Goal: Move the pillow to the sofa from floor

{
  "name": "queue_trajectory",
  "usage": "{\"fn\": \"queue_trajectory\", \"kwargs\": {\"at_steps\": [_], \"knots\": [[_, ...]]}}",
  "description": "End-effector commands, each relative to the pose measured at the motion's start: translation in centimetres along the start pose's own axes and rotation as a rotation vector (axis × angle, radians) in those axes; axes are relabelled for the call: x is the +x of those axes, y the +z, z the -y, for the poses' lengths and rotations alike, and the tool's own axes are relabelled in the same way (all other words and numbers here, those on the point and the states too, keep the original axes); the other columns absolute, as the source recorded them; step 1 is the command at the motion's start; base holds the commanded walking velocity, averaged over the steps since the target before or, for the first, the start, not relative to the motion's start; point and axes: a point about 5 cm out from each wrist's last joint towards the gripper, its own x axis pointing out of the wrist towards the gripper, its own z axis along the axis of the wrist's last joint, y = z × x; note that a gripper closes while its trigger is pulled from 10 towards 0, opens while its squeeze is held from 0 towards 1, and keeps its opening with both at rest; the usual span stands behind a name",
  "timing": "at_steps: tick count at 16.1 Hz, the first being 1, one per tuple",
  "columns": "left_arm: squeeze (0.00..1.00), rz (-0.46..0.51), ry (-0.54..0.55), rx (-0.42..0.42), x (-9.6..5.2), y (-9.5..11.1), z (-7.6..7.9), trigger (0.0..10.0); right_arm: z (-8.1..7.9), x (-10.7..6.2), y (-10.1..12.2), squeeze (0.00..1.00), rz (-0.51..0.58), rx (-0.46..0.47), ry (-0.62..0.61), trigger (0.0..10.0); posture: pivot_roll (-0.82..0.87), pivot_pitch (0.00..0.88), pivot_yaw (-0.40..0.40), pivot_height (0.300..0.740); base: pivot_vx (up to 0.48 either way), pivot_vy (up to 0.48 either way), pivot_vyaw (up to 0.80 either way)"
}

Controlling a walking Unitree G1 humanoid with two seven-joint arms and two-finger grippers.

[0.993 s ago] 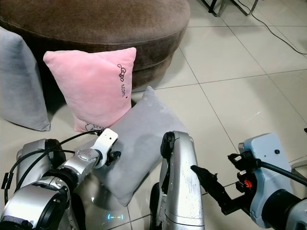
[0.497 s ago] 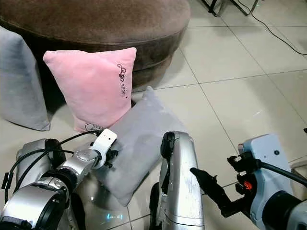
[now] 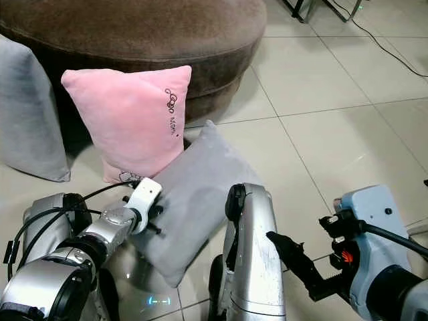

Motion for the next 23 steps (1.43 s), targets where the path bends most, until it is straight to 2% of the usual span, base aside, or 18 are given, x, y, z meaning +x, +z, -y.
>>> {"fn": "queue_trajectory", "kwargs": {"at_steps": [1,3,7,9,12,13,14,17,19,20,21,23], "knots": [[0.00,0.009,0.013,-0.050,0.1,-0.4,0.4,0.0,-0.6,-0.1,-0.4,0.00,-0.031,-0.003,0.034,10.0,-0.49,0.209,-0.147,0.300,0.000,0.000,0.00],[0.00,0.183,0.079,-0.146,0.0,2.6,-0.5,0.0,-0.3,0.5,-0.8,0.00,-0.005,0.013,-0.019,10.0,-0.46,0.198,-0.127,0.300,0.000,0.000,0.00],[0.00,0.337,0.070,-0.202,-0.3,5.4,-0.4,0.0,-0.5,1.9,-1.4,0.00,0.038,0.035,-0.052,10.0,-0.43,0.174,-0.089,0.300,0.000,0.000,0.00],[0.00,0.423,0.028,-0.246,-0.3,7.1,0.2,0.0,-0.5,2.5,-1.9,0.00,0.051,0.031,-0.087,10.0,-0.42,0.167,-0.072,0.300,0.000,0.000,0.00],[0.00,0.472,-0.002,-0.215,-0.4,8.5,1.0,0.0,-0.3,3.0,-2.3,0.00,0.059,-0.012,-0.150,10.0,-0.41,0.154,-0.050,0.300,0.000,0.000,0.00],[0.00,0.510,-0.012,-0.101,-0.5,9.5,1.9,0.0,-0.1,3.2,-2.4,0.00,0.103,0.014,-0.214,10.0,-0.40,0.140,-0.036,0.300,0.000,0.000,0.00],[0.00,0.517,-0.017,-0.029,-0.5,9.6,2.5,0.0,0.0,3.3,-2.4,0.00,0.125,0.012,-0.234,10.0,-0.40,0.134,-0.031,0.310,0.000,0.000,0.00],[0.00,0.528,-0.049,0.030,-0.4,9.9,3.5,0.0,-0.1,3.6,-2.4,0.00,0.150,0.012,-0.249,10.0,-0.40,0.133,-0.023,0.330,0.000,0.000,0.00],[0.00,0.538,-0.070,0.187,-0.4,10.1,4.5,0.0,-0.1,3.7,-2.5,0.00,0.161,0.008,-0.260,10.0,-0.40,0.134,-0.015,0.345,0.000,0.000,0.00],[0.00,0.538,-0.087,0.304,-0.4,10.1,5.1,0.0,-0.1,3.8,-2.6,0.00,0.165,0.006,-0.269,10.0,-0.39,0.128,-0.012,0.350,0.000,0.000,0.00],[0.00,0.521,-0.119,0.573,-0.3,9.9,6.5,0.0,0.0,3.8,-2.8,0.00,0.174,0.003,-0.288,10.0,-0.39,0.123,-0.010,0.360,0.000,0.000,0.00],[0.00,0.509,-0.122,0.818,-0.2,9.7,7.2,0.0,0.0,3.9,-3.0,0.00,0.183,0.001,-0.303,10.0,-0.38,0.117,0.002,0.375,0.000,0.000,0.00]]}}
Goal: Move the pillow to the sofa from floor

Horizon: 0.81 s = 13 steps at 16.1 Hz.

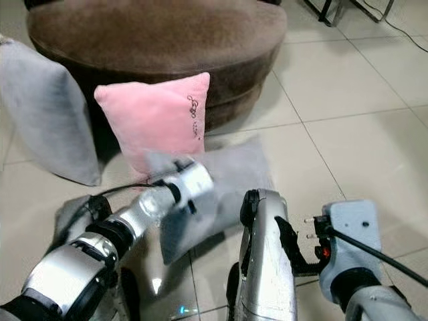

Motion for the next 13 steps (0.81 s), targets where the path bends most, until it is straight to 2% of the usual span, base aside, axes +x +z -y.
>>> {"fn": "queue_trajectory", "kwargs": {"at_steps": [1,2,3,4,5,8,10,13], "knots": [[0.00,0.046,-0.005,0.121,0.4,1.3,-0.5,0.0,-0.3,-0.2,0.1,0.00,0.021,-0.002,0.005,10.0,-0.38,0.117,0.002,0.380,0.000,0.000,0.00],[0.00,0.044,-0.012,0.169,0.4,1.5,-0.5,0.0,-0.3,-0.2,0.1,0.00,0.026,-0.001,0.003,10.0,-0.38,0.114,0.011,0.385,0.000,0.000,0.00],[0.00,0.044,-0.012,0.169,0.4,1.5,-0.5,0.0,-0.3,-0.2,0.1,0.00,0.026,-0.001,0.003,10.0,-0.38,0.114,0.011,0.385,0.000,0.000,0.00],[0.00,0.059,0.019,0.265,0.5,2.1,-1.3,0.0,-0.7,0.0,0.0,0.00,0.048,0.010,0.001,10.0,-0.37,0.104,0.034,0.400,0.000,0.000,0.00],[0.00,0.066,0.055,0.298,0.5,2.3,-2.1,0.0,-0.9,0.3,0.0,0.00,0.068,0.016,0.003,10.0,-0.36,0.089,0.055,0.410,0.000,0.000,0.00],[0.00,0.101,0.113,0.334,0.3,2.8,-3.1,0.0,-1.0,0.9,0.3,0.00,0.101,0.023,0.001,10.0,-0.35,0.073,0.075,0.430,0.000,0.000,0.00],[0.00,0.175,0.194,0.383,0.2,4.5,-5.0,0.0,-0.7,1.6,0.6,0.00,0.142,0.030,-0.022,10.0,-0.33,0.060,0.096,0.450,0.000,0.000,0.00],[0.00,0.221,0.234,0.393,0.2,5.9,-6.4,0.0,-0.8,2.4,0.8,0.00,0.173,0.032,-0.022,10.0,-0.32,0.043,0.116,0.475,0.000,0.000,0.00]]}}
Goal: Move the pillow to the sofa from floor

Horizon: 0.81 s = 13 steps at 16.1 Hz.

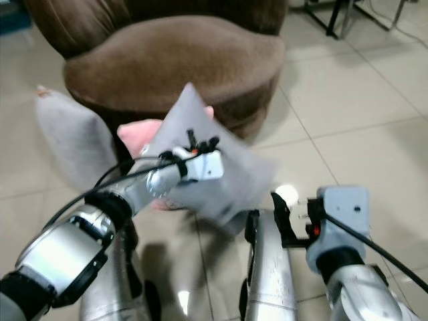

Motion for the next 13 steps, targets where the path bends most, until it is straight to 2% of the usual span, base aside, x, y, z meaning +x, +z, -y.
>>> {"fn": "queue_trajectory", "kwargs": {"at_steps": [1,3,5,7,8,11,13], "knots": [[0.00,0.054,0.067,0.011,0.4,0.9,-1.7,0.0,-0.2,0.2,-0.1,0.00,0.013,0.002,0.012,10.0,-0.31,0.032,0.125,0.490,0.000,0.000,0.00],[0.00,0.058,0.097,0.025,0.5,0.9,-3.3,0.0,-0.2,0.9,0.1,0.00,0.040,0.005,0.015,10.0,-0.30,0.014,0.137,0.510,0.000,0.000,0.00],[0.00,0.050,0.136,-0.011,0.3,0.7,-4.8,0.0,-0.3,1.7,0.3,0.00,0.063,0.011,0.012,10.0,-0.30,0.000,0.144,0.525,0.000,0.000,0.00],[0.00,0.112,0.188,-0.130,0.0,0.9,-6.9,0.0,-0.3,2.4,0.2,0.00,0.084,0.021,-0.002,10.0,-0.29,0.000,0.159,0.545,0.000,0.000,0.00],[0.00,0.171,0.209,-0.143,-0.2,1.5,-8.1,0.0,-0.1,2.6,0.1,0.00,0.093,0.038,-0.035,10.0,-0.29,0.000,0.171,0.555,0.000,0.000,0.00],[0.00,0.243,0.221,-0.113,-0.4,2.4,-9.1,0.0,0.3,3.1,-0.7,0.00,0.105,0.080,-0.108,10.0,-0.30,0.000,0.221,0.585,0.000,0.000,0.00],[0.00,0.297,0.227,-0.129,-0.8,2.9,-9.9,0.0,-0.3,4.1,-0.4,0.00,0.140,0.107,-0.116,10.0,-0.28,0.000,0.225,0.605,0.000,0.000,0.00]]}}
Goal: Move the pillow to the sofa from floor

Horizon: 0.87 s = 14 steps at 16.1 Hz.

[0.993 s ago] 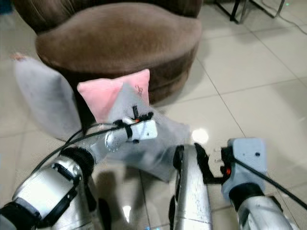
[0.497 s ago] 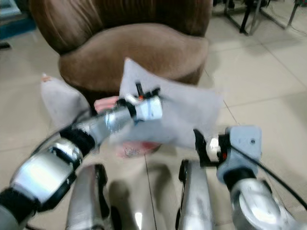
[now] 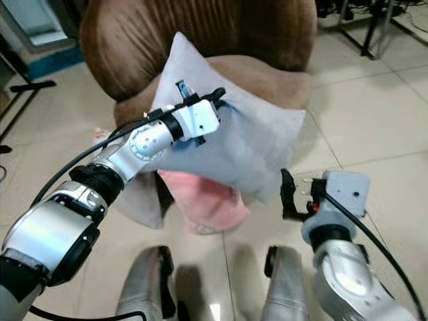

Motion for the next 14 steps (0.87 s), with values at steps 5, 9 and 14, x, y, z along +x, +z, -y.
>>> {"fn": "queue_trajectory", "kwargs": {"at_steps": [5,9,14], "knots": [[0.00,0.070,0.079,0.052,-1.6,0.4,-3.3,0.0,-1.4,2.2,-0.3,0.00,0.044,0.042,0.013,10.0,-0.23,0.000,0.189,0.650,0.000,0.000,0.00],[0.00,0.048,0.091,0.011,-2.6,-0.4,-2.9,0.0,-1.3,3.2,-0.4,0.00,0.060,0.046,0.016,10.0,-0.22,0.000,0.177,0.680,0.000,0.000,0.00],[0.00,0.048,0.096,0.020,-2.9,-0.2,-3.0,0.0,-1.4,3.9,0.0,0.00,0.104,0.055,0.003,10.0,-0.24,0.000,0.196,0.730,0.000,0.000,0.00]]}}
